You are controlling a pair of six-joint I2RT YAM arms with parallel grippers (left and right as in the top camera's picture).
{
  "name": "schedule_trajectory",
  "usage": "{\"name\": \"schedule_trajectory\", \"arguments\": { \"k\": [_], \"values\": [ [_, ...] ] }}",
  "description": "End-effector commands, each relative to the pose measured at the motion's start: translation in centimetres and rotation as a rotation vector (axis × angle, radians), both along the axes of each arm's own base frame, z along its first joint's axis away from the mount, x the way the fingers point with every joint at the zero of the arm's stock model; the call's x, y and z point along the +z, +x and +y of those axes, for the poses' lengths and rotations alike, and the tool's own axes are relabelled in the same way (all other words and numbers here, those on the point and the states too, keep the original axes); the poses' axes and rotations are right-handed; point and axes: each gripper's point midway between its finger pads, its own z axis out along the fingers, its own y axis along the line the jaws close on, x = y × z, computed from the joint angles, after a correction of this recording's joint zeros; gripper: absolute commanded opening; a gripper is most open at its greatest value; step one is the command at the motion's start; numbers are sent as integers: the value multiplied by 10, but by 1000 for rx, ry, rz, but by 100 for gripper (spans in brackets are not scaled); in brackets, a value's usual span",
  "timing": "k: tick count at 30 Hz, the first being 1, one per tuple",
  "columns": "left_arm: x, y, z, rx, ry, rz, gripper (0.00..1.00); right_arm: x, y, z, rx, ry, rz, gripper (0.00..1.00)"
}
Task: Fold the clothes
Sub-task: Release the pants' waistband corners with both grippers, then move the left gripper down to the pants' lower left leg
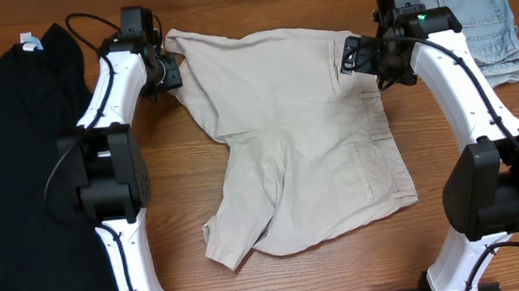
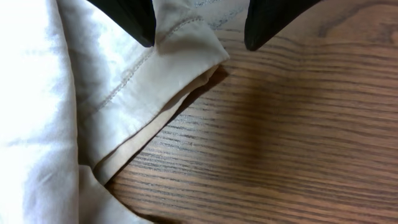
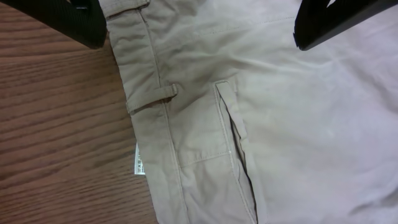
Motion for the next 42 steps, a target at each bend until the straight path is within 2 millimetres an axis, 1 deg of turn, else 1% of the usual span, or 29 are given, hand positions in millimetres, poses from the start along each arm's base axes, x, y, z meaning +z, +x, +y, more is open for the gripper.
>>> {"name": "schedule_trajectory", "arguments": {
  "k": [1,9,12,15,17,20,22,24,26,30,33,37,40,41,42],
  "values": [
    [-14,-1,-11,5,-46,22,45,-1,-2,0,0,5,4,100],
    [-16,1,-12,6,-53,19,20,-1,-1,0,3,3,0,100],
    [-21,-1,-12,10,-54,33,13,-1,-1,0,3,3,1,100],
    [-29,-8,-11,11,-51,68,4,-1,-1,0,3,3,1,100],
    [-34,-10,-11,12,-46,83,4,-1,-1,0,3,4,2,100],
    [-47,-13,-9,16,-39,108,4,-1,-2,0,3,3,5,100],
    [-50,-16,-9,16,-38,121,4,-1,-2,0,3,3,5,100],
    [-52,-24,-6,22,-20,153,4,-2,-3,0,3,3,7,100],
    [-54,-37,2,33,22,206,4,-2,-3,0,3,3,10,100],
    [-56,-77,19,50,100,367,4,-2,-4,-1,3,3,12,100],
    [-54,-105,26,53,112,481,4,-2,-4,0,3,3,11,100],
    [-48,-133,41,32,155,598,4,-2,-4,0,3,3,11,100],
    [-42,-147,64,51,239,656,5,-2,-4,0,3,2,11,100],
    [-39,-148,80,67,287,662,11,-2,-3,0,4,3,8,100],
    [-38,-148,88,79,304,658,17,-1,-2,0,4,3,5,100]
  ]
}}
